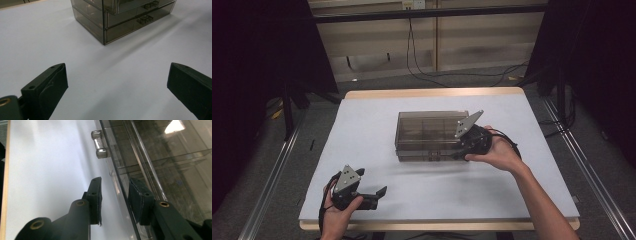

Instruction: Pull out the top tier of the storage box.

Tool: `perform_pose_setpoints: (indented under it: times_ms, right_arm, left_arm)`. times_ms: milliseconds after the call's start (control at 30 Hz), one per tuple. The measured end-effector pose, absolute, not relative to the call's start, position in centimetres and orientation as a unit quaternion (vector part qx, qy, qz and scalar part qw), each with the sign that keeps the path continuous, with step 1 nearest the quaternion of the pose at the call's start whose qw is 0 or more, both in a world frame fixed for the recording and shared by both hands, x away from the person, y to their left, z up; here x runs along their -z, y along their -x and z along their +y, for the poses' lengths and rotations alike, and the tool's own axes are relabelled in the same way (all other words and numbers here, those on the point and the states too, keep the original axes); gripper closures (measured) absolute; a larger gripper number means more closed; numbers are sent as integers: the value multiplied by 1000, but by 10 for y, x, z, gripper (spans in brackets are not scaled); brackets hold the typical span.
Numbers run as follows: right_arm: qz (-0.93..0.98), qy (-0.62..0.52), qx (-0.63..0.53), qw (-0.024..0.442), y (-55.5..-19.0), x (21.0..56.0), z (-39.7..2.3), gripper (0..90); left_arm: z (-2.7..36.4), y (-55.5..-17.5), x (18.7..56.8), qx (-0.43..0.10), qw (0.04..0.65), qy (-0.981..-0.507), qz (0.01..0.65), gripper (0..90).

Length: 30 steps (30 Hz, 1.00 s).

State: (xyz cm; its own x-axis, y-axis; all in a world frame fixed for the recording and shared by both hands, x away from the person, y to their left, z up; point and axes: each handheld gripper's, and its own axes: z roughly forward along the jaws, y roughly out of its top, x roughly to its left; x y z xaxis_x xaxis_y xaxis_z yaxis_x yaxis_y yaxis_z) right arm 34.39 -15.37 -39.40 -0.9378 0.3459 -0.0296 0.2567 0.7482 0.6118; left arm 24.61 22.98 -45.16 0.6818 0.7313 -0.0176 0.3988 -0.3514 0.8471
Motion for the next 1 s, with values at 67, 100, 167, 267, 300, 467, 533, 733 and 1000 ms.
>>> perform_pose_setpoints:
  times_ms: [67, 100, 167, 267, 300, 467, 533, 733, 1000]
  right_arm:
    - [934, -158, -314, 69, -346, 395, -153, 681]
    - [935, -156, -313, 67, -346, 395, -152, 693]
    - [935, -154, -314, 65, -347, 395, -152, 713]
    - [935, -150, -316, 64, -348, 395, -153, 751]
    - [935, -147, -316, 62, -349, 395, -153, 761]
    - [939, -136, -312, 51, -350, 396, -154, 811]
    - [938, -134, -314, 50, -352, 396, -155, 832]
    - [940, -124, -315, 41, -352, 397, -156, 844]
    - [943, -115, -311, 32, -349, 397, -154, 861]
  left_arm:
    - [230, -246, 452, -186, 447, -799, 356, 31]
    - [231, -246, 452, -187, 447, -800, 356, 31]
    - [232, -245, 452, -189, 446, -799, 357, 31]
    - [233, -244, 452, -190, 444, -800, 356, 31]
    - [233, -244, 452, -190, 443, -801, 355, 31]
    - [234, -245, 452, -189, 444, -799, 360, 31]
    - [234, -246, 452, -190, 442, -800, 358, 31]
    - [233, -245, 452, -190, 444, -799, 357, 30]
    - [235, -245, 452, -194, 444, -800, 354, 30]
